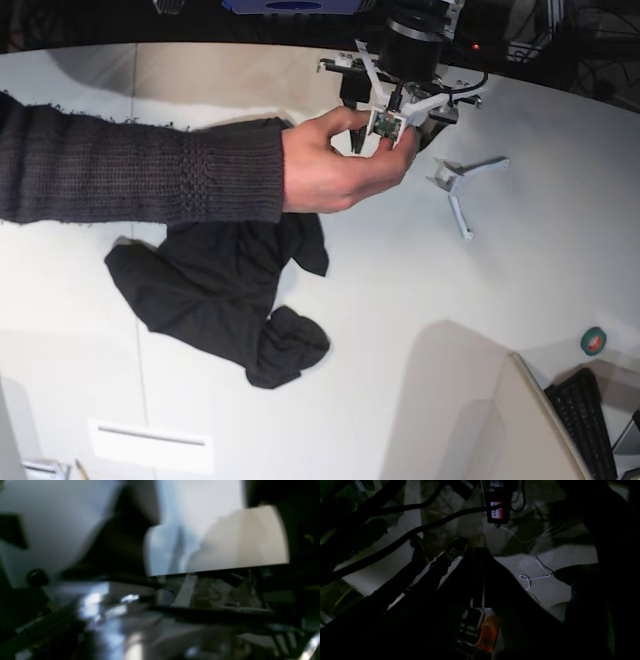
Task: Layout the t-shirt on the table in an organized manner, then fold the t-shirt properly
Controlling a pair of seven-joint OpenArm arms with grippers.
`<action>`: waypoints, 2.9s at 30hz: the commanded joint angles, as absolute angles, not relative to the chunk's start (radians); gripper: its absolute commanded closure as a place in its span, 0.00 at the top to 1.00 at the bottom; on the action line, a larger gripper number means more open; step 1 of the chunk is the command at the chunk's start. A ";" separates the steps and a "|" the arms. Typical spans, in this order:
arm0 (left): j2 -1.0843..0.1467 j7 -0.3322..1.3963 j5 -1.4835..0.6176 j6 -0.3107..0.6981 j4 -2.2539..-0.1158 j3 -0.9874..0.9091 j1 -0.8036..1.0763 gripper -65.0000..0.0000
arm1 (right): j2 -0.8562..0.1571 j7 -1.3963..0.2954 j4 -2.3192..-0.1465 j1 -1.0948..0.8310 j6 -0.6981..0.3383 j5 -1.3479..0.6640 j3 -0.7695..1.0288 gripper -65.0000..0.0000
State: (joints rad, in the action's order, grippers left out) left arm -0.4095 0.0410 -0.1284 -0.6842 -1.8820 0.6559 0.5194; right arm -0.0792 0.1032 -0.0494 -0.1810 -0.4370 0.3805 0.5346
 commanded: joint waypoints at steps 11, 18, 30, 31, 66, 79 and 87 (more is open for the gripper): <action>-0.415 0.013 -0.107 -0.693 -1.877 0.654 0.542 0.54 | -0.084 0.099 -0.048 -0.191 -0.444 0.383 0.533 0.00; -0.440 -0.082 -0.107 -0.693 -1.868 0.654 0.576 0.54 | -0.084 0.099 -0.047 -0.193 -0.446 0.383 0.533 0.00; -0.458 -0.139 -0.107 -0.698 -1.856 0.654 0.627 0.54 | -0.084 0.099 -0.048 -0.193 -0.446 0.383 0.533 0.00; -0.458 -0.139 -0.105 -0.698 -1.856 0.654 0.630 0.54 | -0.084 0.099 -0.048 -0.193 -0.446 0.383 0.533 0.00; -0.490 -0.275 -0.105 -0.698 -1.770 0.654 0.722 0.54 | -0.084 0.101 -0.048 -0.191 -0.446 0.383 0.533 0.00; -0.490 -0.407 -0.105 -0.698 -1.690 0.654 0.763 0.54 | -0.094 0.101 -0.048 -0.191 -0.446 0.383 0.533 0.00; -0.503 -0.472 -0.107 -0.698 -1.623 0.653 0.785 0.54 | -0.104 0.101 -0.050 -0.200 -0.446 0.383 0.533 0.00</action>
State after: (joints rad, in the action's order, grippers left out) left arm -0.4988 -0.4507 -0.1188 -0.6914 -1.6108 0.6495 0.7681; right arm -0.0986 0.1051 -0.0505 -0.1848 -0.4370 0.3805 0.5346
